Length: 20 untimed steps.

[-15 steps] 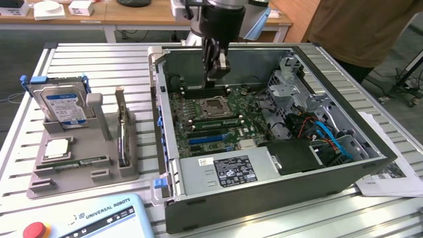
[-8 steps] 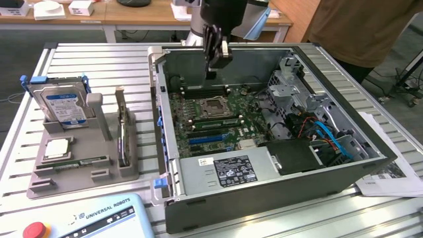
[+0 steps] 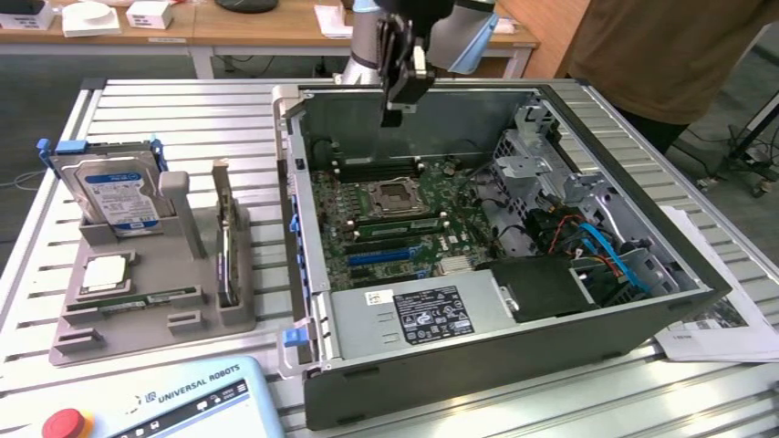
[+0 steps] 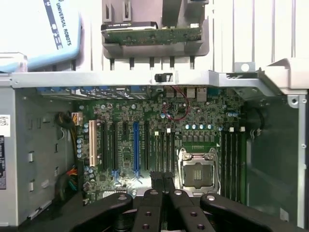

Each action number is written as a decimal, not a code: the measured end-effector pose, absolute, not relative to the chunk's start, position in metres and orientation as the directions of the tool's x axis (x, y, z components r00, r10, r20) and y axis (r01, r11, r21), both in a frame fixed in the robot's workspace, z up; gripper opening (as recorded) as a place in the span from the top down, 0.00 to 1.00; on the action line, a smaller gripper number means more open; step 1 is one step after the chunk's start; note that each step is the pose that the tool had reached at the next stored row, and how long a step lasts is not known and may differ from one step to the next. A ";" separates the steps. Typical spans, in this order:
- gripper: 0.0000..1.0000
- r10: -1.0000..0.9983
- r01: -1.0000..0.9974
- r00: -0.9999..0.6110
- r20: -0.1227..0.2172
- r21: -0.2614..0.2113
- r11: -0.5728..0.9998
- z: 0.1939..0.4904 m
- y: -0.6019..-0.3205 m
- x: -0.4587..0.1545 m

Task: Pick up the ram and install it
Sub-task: 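Press down the ram until it locks into place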

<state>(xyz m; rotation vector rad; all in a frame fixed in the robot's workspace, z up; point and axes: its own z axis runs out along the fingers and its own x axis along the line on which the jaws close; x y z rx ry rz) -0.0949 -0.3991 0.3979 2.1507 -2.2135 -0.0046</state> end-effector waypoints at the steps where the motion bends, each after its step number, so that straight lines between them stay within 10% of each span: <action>1: 0.89 -0.999 -0.999 -0.028 0.038 0.041 0.029 0.401 -0.399 -0.095; 20: 0.89 -0.999 -0.999 -0.028 0.038 0.041 0.029 0.450 -0.397 -0.095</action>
